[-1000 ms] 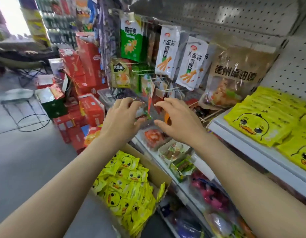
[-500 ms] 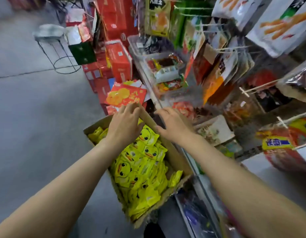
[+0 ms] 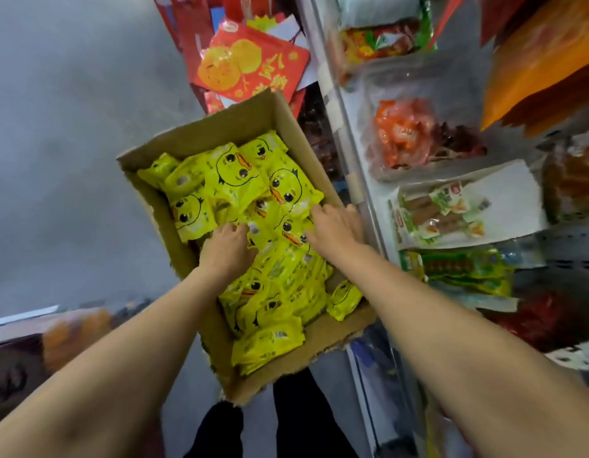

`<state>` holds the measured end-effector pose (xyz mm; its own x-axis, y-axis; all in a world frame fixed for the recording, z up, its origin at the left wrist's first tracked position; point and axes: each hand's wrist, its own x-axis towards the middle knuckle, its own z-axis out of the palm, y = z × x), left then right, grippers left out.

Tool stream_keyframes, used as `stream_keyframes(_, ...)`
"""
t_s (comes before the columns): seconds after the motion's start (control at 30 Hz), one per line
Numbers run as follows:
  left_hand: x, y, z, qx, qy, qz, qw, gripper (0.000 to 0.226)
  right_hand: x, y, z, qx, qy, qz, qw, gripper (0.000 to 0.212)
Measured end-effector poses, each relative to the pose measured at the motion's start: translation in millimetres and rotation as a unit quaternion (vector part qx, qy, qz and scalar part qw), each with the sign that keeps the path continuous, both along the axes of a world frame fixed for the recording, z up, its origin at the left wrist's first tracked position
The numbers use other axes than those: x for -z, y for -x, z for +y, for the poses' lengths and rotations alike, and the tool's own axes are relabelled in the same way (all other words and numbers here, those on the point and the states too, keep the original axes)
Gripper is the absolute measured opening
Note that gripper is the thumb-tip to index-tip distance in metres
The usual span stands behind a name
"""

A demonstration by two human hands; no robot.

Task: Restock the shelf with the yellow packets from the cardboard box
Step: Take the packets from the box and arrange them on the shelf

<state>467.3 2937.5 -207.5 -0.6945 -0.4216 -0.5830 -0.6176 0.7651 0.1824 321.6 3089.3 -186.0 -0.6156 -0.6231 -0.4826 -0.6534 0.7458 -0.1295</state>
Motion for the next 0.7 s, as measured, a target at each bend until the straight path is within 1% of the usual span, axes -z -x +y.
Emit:
stream_keyframes(0.07,16,-12,3,-0.042,-0.013,-0.038,0.998,0.058,10,-2,-12,0.029,0.001,-0.028,0.999,0.044)
stream_keyframes(0.17,32,-30,8,-0.093,-0.023,-0.062,0.993,0.064,32,-9,-20,0.087,-0.007,-0.089,0.992,0.064)
stream_keyframes(0.23,38,-37,10,-0.137,-0.035,-0.077,0.987,0.066,45,-13,-21,0.103,-0.004,-0.098,0.990,0.072)
stream_keyframes(0.3,45,-42,9,-0.161,-0.047,-0.080,0.982,0.067,54,-17,-21,0.101,0.006,-0.089,0.991,0.072)
stream_keyframes(0.37,49,-44,12,-0.183,-0.040,-0.054,0.981,0.064,58,-22,-19,0.106,0.020,-0.071,0.992,0.070)
stream_keyframes(0.47,51,-43,15,-0.229,-0.014,-0.020,0.973,0.064,66,-24,-19,0.156,0.048,-0.060,0.985,0.066)
stream_keyframes(0.53,52,-42,16,-0.270,-0.018,-0.014,0.963,0.066,68,-25,-19,0.190,0.053,-0.079,0.977,0.065)
stream_keyframes(0.6,53,-40,15,-0.332,-0.044,-0.007,0.942,0.067,69,-29,-18,0.222,0.053,-0.107,0.968,0.065)
stream_keyframes(0.7,53,-39,18,-0.385,-0.055,-0.015,0.921,0.068,66,-46,-15,0.288,0.068,-0.160,0.942,0.065)
